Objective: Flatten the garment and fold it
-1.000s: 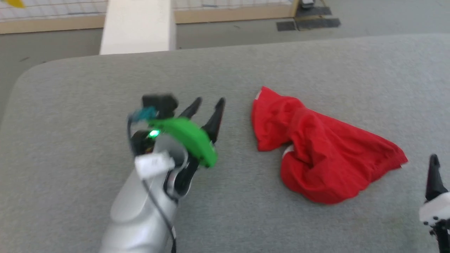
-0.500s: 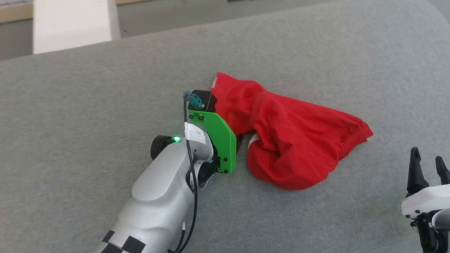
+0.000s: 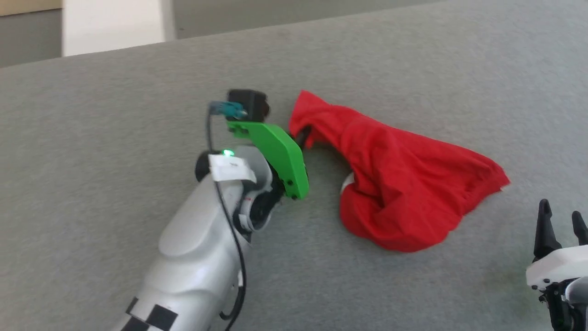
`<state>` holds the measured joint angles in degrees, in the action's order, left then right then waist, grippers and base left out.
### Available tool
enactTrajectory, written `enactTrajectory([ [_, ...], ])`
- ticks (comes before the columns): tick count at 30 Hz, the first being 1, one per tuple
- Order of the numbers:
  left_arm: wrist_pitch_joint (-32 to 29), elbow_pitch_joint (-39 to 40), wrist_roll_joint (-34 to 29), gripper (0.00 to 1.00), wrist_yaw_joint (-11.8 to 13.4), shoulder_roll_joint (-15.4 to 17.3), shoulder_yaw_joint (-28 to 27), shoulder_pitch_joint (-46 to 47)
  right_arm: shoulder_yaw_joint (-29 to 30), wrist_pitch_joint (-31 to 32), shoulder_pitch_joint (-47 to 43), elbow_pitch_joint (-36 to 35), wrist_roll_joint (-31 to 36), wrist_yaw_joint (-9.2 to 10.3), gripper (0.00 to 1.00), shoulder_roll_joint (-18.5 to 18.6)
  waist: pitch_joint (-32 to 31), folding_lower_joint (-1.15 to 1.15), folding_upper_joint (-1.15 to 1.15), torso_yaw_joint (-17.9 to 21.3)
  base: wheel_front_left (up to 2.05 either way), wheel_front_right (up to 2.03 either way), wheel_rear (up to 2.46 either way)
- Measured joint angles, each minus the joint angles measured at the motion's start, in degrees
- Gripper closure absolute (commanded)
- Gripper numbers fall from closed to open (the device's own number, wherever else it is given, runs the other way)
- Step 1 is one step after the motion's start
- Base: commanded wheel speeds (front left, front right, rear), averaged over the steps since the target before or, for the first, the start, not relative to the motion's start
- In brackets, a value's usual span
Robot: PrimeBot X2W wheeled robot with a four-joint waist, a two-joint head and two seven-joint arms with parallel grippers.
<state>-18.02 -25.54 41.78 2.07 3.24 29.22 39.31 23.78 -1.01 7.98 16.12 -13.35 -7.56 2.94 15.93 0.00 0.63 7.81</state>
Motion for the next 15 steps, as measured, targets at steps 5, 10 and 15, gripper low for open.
enactTrajectory([
  [5, 1.8, 7.9, 2.4, 1.0, 2.3, 3.4, -4.4, -4.3, -1.2, 1.8, -0.5, -1.1, 1.3, 0.0, 0.0, 0.0, -2.8, 0.0, 0.0, -6.6, 0.0, 0.0, 0.0],
  [10, 0.3, 13.5, 4.3, 1.0, 4.7, 6.2, -5.2, -15.2, -1.9, 2.7, -1.7, -1.6, 1.3, 0.0, 0.0, 0.0, -5.2, 0.0, 0.0, -11.7, 0.0, 0.0, 0.0],
  [15, -4.7, 19.5, 7.9, 1.0, 6.3, 7.3, -1.1, -32.2, -2.3, 3.5, -2.8, -1.7, 1.3, 0.0, 0.0, -0.1, -8.3, 0.0, 0.0, -17.8, 0.0, 0.0, 0.0],
])
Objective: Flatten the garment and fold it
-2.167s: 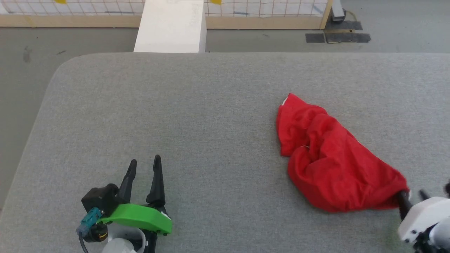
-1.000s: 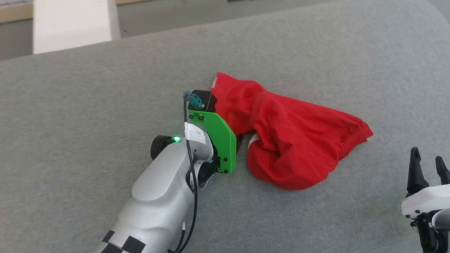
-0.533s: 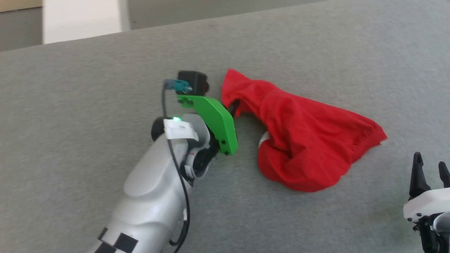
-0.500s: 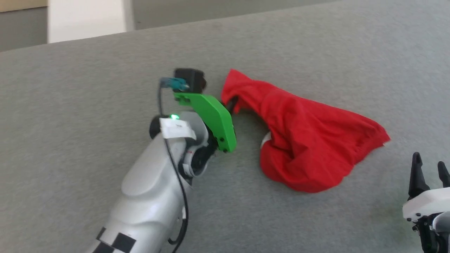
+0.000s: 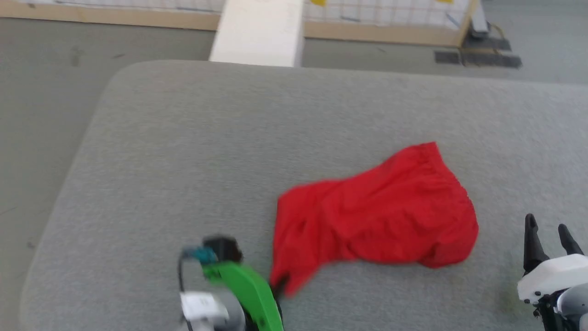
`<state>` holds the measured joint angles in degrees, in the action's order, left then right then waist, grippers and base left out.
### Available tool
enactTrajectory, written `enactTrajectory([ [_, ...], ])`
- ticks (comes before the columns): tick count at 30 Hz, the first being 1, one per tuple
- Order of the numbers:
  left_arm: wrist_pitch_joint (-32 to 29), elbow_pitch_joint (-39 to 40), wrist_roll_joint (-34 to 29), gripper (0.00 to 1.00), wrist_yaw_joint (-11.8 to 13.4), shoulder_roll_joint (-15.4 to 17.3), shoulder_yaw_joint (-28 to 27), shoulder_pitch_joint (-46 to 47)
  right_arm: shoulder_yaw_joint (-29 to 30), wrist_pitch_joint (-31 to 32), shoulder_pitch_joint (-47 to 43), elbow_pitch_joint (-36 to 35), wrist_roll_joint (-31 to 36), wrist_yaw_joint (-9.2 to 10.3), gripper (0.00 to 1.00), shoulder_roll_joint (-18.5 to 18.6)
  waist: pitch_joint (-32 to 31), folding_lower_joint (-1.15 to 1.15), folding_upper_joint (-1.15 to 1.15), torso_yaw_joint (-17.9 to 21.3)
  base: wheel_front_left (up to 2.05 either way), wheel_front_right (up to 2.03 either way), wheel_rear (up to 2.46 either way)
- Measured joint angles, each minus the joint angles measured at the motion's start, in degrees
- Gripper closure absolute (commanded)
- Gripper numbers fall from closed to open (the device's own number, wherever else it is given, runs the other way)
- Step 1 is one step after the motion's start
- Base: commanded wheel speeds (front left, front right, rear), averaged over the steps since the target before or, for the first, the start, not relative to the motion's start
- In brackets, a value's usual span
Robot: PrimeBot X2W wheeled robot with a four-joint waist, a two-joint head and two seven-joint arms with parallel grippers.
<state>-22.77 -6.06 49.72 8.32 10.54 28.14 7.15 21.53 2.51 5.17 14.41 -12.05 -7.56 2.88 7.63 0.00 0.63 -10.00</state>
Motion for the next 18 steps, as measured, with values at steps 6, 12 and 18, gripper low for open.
enactTrajectory([
  [6, -5.2, 0.5, 1.6, 1.0, 0.4, 0.2, 4.8, -6.4, -0.4, 0.0, -0.6, 0.0, 0.0, 0.0, 0.0, 0.0, -2.4, 0.0, 0.0, -3.2, 0.0, 0.0, 0.0],
  [12, -3.9, 3.3, 6.6, 0.0, 1.6, 0.2, -0.9, -8.5, -1.2, -0.1, -0.6, 1.0, -0.1, 0.0, 0.0, 0.0, -3.4, 0.0, 0.0, -3.2, 0.0, 0.0, 0.0],
  [18, 8.5, 9.8, 8.7, 0.0, 1.4, 1.2, -14.4, -8.6, -2.0, -0.2, -0.3, 1.2, -0.2, 0.0, 0.0, 0.0, -3.0, 0.0, 0.0, -2.5, 0.0, 0.0, 0.0],
])
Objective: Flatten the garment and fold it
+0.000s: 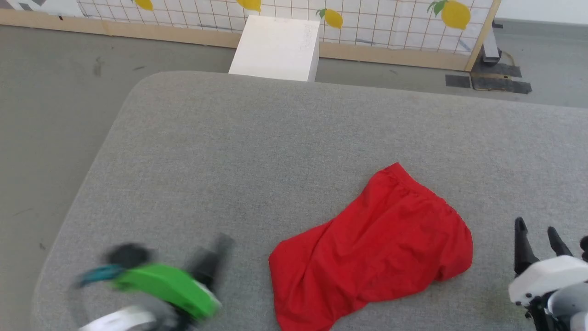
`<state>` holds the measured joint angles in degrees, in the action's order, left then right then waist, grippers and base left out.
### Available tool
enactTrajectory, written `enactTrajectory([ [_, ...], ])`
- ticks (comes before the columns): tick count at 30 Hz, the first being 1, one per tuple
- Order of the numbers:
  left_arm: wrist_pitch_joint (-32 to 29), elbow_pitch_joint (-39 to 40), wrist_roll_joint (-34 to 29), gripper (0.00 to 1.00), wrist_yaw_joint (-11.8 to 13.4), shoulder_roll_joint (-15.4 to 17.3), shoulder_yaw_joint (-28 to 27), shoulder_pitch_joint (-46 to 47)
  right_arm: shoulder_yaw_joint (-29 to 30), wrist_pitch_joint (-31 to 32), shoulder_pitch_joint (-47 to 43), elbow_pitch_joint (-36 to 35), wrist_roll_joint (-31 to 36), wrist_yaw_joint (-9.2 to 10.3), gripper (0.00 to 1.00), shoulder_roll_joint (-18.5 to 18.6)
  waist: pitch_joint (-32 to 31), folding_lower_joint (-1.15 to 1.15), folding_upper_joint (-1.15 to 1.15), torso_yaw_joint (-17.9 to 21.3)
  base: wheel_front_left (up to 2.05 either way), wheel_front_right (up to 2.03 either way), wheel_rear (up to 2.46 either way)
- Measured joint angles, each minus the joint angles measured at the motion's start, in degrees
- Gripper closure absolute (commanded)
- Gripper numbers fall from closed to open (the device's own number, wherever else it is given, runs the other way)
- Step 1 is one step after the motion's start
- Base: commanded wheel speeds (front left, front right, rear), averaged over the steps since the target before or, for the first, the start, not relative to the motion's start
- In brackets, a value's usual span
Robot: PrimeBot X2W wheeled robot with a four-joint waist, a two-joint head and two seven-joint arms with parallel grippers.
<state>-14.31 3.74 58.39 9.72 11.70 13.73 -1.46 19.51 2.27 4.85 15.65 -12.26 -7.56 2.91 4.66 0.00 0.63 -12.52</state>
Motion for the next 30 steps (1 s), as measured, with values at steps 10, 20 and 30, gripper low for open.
enactTrajectory([
  [10, 26.9, -5.3, -21.8, 0.0, -0.6, 2.6, -1.1, 3.2, -10.8, 18.3, 8.6, -1.6, 1.2, 0.0, 0.0, 0.3, 2.0, 0.0, 0.0, 1.3, 0.0, 0.0, 0.0],
  [20, 28.8, -9.0, -25.6, 0.0, -2.7, -1.5, -1.9, 5.1, -21.7, 44.9, 12.6, -2.2, 3.5, -0.01, 0.0, 6.4, 4.4, 0.0, 0.0, 0.9, 0.0, 0.0, 0.0],
  [30, 28.9, -10.3, -27.3, 0.0, -5.2, -3.7, -4.6, 5.2, -17.9, 42.9, 8.9, -9.8, -0.9, -0.01, 1.0, 6.9, 4.5, 0.0, 0.0, 1.8, 0.0, 0.0, 0.0],
])
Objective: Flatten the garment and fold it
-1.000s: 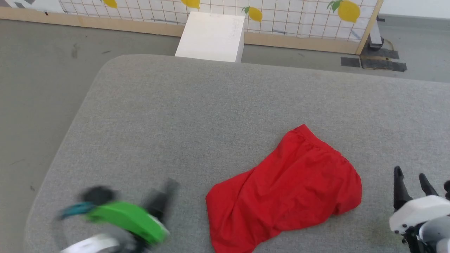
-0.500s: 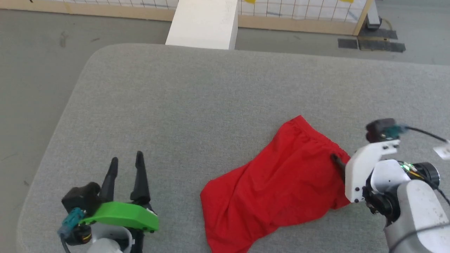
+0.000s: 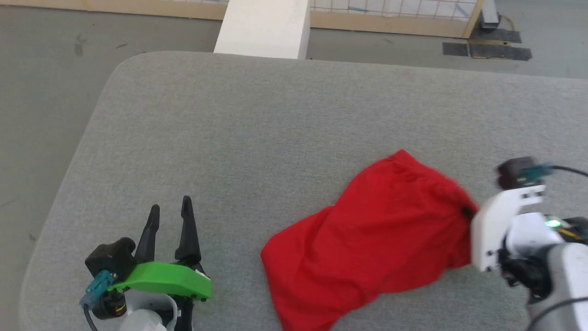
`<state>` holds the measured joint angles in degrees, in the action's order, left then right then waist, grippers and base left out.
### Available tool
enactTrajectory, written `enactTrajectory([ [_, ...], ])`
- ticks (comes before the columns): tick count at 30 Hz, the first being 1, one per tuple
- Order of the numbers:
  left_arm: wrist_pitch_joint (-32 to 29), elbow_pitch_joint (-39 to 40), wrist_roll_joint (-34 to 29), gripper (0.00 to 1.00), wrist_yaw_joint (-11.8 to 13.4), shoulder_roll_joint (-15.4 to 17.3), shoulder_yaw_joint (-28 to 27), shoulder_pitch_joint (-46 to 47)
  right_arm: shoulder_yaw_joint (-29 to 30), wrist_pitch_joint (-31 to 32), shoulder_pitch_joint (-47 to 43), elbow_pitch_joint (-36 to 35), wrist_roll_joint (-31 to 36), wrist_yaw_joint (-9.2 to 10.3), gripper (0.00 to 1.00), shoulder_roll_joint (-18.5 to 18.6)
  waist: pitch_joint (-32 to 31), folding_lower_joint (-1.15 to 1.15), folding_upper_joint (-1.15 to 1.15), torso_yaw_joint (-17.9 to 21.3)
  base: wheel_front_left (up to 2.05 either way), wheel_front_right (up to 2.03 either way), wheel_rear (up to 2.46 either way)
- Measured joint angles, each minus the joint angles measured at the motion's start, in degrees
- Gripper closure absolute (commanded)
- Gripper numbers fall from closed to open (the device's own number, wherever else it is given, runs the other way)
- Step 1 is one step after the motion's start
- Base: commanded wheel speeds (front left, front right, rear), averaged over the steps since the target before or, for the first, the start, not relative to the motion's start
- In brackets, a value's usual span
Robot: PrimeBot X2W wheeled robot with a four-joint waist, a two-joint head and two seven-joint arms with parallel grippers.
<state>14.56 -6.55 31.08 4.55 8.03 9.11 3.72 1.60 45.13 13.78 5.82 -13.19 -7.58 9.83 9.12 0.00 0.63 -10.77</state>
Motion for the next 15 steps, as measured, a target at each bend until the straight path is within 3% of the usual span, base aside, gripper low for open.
enactTrajectory([
  [6, 0.0, -0.3, -0.5, 0.0, -1.0, -0.5, -0.8, 0.0, 8.9, -4.1, -5.2, -6.2, 0.8, 0.0, 1.0, -1.0, -0.7, 0.0, 0.0, 1.5, 0.0, 0.0, 0.0],
  [15, 0.1, -2.3, -0.7, 0.0, -2.0, -0.9, 0.3, 0.1, 20.0, -1.6, -20.7, -9.4, 2.0, 0.0, 1.0, -6.4, -1.5, 0.0, 0.0, 4.0, 0.0, 0.0, 0.0],
])
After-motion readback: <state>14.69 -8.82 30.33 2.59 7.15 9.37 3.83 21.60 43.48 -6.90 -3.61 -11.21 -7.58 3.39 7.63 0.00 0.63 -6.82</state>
